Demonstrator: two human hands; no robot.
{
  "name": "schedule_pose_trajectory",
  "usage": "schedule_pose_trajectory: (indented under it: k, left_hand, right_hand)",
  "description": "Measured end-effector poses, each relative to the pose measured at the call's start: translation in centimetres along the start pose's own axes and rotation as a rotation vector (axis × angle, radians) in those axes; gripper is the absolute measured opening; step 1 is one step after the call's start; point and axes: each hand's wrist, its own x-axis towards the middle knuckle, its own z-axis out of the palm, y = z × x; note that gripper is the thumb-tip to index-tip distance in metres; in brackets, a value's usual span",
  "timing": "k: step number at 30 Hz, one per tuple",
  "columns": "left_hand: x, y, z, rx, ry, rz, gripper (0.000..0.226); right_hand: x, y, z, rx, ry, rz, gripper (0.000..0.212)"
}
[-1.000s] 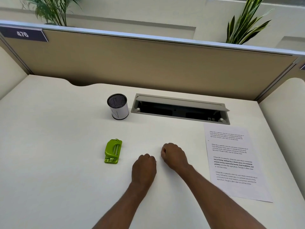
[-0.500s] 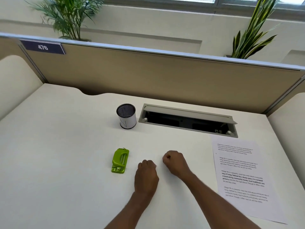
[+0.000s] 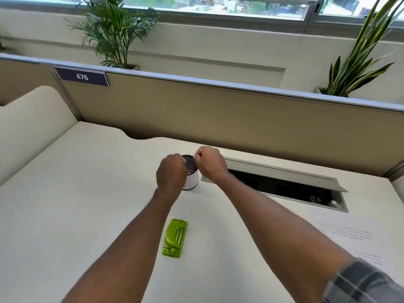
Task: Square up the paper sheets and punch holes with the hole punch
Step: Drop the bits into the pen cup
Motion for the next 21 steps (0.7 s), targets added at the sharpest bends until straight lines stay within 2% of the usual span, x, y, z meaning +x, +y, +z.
schedule_pose_trajectory:
  k: [5, 11, 15, 21]
  left_hand:
    - [1.2, -0.5, 1.0, 0.045, -0.106, -0.028, 0.023]
    - [1.5, -0.8, 1.4, -0.071, -0.067, -0.055, 0.028]
    - [1.1, -1.0, 1.6, -0.120, -0.044, -0.018, 0.030]
    - [1.0, -1.4, 1.4, -0.119, 0.004, 0.076, 0.028]
  right_hand:
    - [1.7, -0.2, 1.9, -0.133, -0.059, 0.024, 0.025]
    - [1.5, -0.2, 2.3, -0.104, -0.049, 0.022, 0.019]
    - [1.6, -0.1, 2.5, -0.142, -0.066, -0.005, 0.025]
    - [1.2, 0.4, 2.6, -0.173, -0.003, -0.022, 0.020]
